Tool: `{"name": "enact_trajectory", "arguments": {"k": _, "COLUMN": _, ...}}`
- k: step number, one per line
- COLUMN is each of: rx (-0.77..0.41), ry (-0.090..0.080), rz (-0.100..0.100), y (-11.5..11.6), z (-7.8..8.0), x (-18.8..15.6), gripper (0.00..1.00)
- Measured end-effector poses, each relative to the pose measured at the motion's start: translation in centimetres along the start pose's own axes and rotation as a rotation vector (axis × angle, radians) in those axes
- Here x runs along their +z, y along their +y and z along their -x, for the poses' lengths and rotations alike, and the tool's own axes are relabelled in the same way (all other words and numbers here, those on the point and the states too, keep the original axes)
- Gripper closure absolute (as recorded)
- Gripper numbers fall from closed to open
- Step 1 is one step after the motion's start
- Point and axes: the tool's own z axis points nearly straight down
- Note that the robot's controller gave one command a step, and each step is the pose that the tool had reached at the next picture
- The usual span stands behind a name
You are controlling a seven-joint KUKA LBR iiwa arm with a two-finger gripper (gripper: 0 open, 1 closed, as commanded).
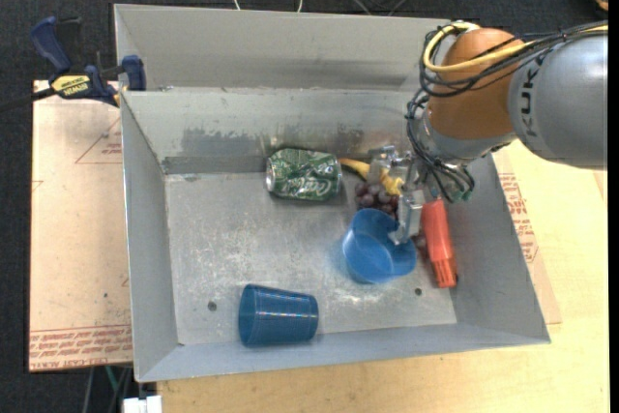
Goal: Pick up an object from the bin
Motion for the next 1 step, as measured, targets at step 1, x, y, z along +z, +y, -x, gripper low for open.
{"name": "enact_trajectory", "arguments": {"k": 1, "rx": 0.155, "ry": -0.007, "rz": -0.002, "y": 1.13, "z": -1.18, "x": -2.43, "gripper": 1.00}}
